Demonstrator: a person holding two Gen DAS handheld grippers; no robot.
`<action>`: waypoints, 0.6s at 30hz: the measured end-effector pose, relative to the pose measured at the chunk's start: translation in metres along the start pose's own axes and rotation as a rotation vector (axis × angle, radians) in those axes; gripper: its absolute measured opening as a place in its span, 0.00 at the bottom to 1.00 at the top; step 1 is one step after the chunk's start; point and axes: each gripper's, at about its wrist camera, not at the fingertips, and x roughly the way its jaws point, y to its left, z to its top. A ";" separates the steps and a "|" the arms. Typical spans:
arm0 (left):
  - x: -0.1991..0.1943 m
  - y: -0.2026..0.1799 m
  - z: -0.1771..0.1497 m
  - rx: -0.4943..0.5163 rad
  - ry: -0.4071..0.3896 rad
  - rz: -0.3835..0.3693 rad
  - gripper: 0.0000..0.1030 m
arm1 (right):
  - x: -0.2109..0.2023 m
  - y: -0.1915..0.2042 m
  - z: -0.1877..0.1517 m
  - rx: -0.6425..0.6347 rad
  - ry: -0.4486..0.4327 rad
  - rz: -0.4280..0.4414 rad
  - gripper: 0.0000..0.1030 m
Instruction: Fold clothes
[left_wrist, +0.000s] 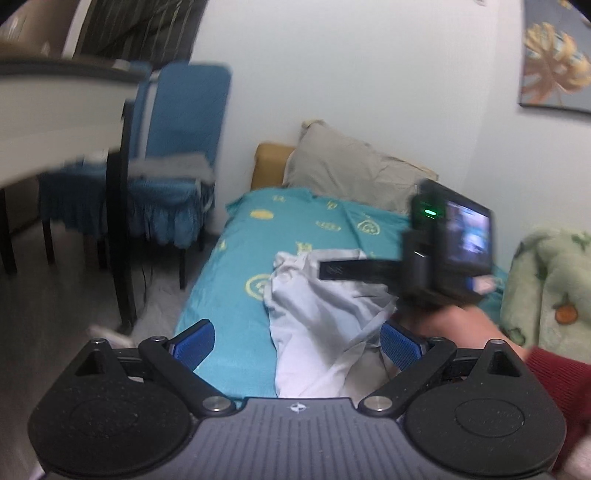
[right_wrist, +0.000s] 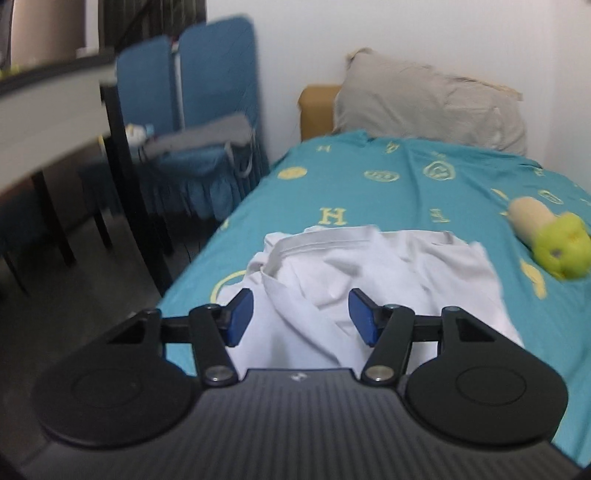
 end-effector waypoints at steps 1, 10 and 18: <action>0.004 0.005 0.001 -0.023 0.012 -0.004 0.95 | 0.013 0.003 0.004 -0.019 0.022 -0.010 0.55; 0.020 0.019 -0.003 -0.086 0.093 0.027 0.95 | 0.032 -0.037 0.014 0.060 -0.008 -0.297 0.02; 0.019 0.013 -0.005 -0.050 0.091 0.048 0.95 | 0.001 -0.110 0.007 0.291 -0.010 -0.333 0.06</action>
